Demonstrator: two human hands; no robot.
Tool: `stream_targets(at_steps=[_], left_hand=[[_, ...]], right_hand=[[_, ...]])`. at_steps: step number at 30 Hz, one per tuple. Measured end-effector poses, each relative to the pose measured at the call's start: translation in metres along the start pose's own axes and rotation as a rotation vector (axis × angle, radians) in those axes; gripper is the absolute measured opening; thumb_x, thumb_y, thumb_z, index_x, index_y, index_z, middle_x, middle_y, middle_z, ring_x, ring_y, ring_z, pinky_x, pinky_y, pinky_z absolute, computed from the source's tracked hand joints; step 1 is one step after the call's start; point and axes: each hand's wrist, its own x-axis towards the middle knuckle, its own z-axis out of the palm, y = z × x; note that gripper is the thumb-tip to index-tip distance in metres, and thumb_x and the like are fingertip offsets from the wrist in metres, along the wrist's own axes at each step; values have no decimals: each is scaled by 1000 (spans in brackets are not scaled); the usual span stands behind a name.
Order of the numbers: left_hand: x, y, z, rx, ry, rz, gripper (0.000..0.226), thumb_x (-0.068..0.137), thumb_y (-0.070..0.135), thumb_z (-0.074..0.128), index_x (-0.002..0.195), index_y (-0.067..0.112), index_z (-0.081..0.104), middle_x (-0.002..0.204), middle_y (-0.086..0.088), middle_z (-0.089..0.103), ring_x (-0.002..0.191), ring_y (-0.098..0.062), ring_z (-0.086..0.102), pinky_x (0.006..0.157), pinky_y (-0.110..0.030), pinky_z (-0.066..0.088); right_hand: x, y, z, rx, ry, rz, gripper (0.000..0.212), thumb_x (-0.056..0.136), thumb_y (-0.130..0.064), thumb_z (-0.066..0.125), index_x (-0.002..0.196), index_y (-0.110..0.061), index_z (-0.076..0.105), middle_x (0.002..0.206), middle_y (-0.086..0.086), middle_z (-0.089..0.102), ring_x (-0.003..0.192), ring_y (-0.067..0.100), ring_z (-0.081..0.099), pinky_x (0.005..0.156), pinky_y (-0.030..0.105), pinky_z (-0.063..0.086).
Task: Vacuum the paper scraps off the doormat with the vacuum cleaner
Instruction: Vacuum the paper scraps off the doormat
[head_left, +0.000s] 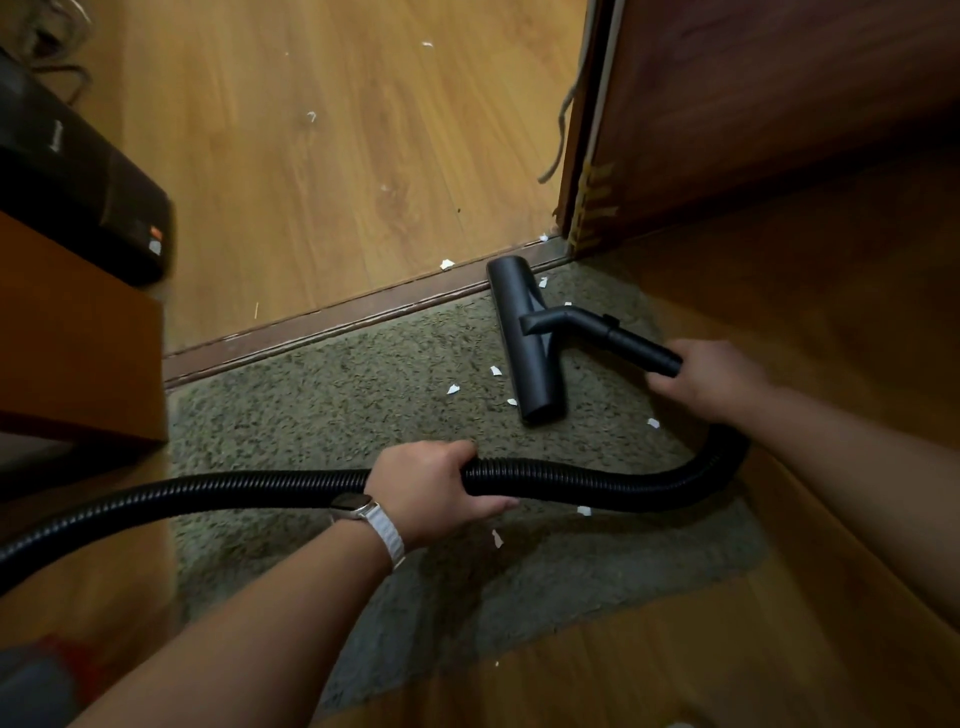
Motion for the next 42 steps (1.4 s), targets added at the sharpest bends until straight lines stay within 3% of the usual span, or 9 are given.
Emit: stream_targets(at_steps=[6, 12, 22, 26, 34, 42], left_hand=[[-5, -7, -2, 8, -8, 30, 65, 69, 91, 42, 77, 27, 48, 65, 12, 48, 71, -13, 62, 56, -26, 35], [-13, -14, 0, 30, -12, 57, 65, 69, 92, 39, 79, 28, 50, 69, 12, 54, 71, -11, 61, 58, -26, 36], [-29, -23, 8, 24, -57, 112, 64, 72, 88, 45, 89, 28, 59, 81, 8, 66, 78, -14, 66, 61, -26, 43], [-36, -24, 8, 37, -67, 126, 66, 72, 88, 45, 92, 27, 62, 82, 7, 67, 80, -14, 66, 60, -26, 38], [-36, -11, 8, -29, -37, 47, 63, 71, 91, 43, 77, 28, 49, 67, 11, 55, 66, -10, 59, 56, -25, 39], [-34, -4, 6, -45, -9, 37, 65, 69, 92, 41, 76, 29, 50, 63, 12, 50, 64, -11, 59, 55, -25, 40]], right_hand=[[6, -22, 6, -36, -43, -89, 31, 91, -43, 63, 119, -30, 60, 85, -3, 63, 72, 17, 63, 67, 37, 57], [4, -42, 10, -100, -55, -160, 23, 89, -44, 63, 111, -35, 60, 80, -6, 62, 68, 13, 62, 54, 26, 45], [-11, -72, 24, -277, -81, -323, 19, 89, -49, 60, 99, -34, 56, 77, -9, 58, 68, 11, 57, 57, 29, 48], [-16, -83, 29, -328, -91, -381, 16, 88, -49, 59, 98, -38, 54, 76, -12, 56, 70, 11, 57, 57, 27, 43], [-9, -50, -2, -235, -29, -185, 25, 90, -46, 62, 112, -35, 60, 81, -6, 61, 69, 12, 59, 52, 26, 41], [-16, -18, -2, -161, -36, -90, 33, 93, -44, 62, 120, -27, 60, 83, -3, 60, 70, 15, 59, 53, 28, 41]])
